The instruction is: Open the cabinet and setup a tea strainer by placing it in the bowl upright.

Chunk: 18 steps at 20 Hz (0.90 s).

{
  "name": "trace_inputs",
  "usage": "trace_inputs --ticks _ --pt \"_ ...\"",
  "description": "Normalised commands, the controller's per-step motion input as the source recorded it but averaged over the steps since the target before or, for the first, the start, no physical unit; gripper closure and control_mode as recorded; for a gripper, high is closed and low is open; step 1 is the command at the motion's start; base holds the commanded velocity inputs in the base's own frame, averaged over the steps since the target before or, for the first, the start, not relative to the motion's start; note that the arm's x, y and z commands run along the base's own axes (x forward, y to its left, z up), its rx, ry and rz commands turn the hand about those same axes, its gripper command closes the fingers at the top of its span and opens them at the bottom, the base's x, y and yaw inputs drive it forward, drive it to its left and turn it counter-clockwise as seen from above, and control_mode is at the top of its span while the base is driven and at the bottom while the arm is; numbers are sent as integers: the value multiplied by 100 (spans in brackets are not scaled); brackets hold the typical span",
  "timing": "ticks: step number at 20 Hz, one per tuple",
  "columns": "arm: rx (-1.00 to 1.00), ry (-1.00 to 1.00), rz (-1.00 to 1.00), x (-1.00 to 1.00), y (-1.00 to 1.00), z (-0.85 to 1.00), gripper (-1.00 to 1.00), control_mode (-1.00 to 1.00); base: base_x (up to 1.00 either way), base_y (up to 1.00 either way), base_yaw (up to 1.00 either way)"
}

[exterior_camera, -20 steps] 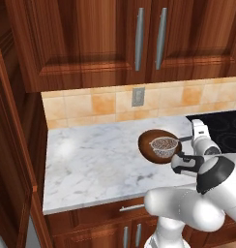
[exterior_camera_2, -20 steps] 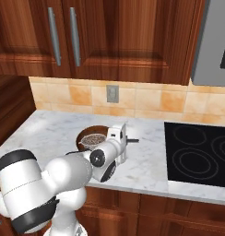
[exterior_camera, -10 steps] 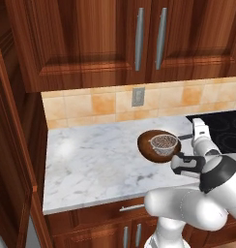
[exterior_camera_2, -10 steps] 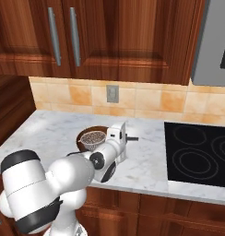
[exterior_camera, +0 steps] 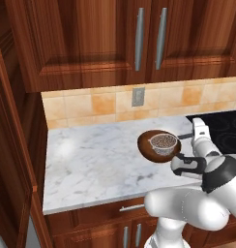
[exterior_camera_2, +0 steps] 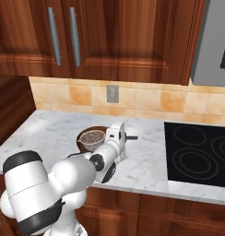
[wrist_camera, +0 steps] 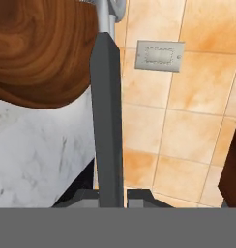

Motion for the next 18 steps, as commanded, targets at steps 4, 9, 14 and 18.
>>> trace_inputs --ticks 4,9,14,18 --pt "0 -10 -4 1 25 -17 100 -100 0 0 0" --pt "0 -4 -6 3 27 -21 100 -100 0 0 0" --pt "0 0 -3 0 26 -17 100 -100 0 0 0" --pt "0 0 0 0 25 -5 100 -100 0 0 0"
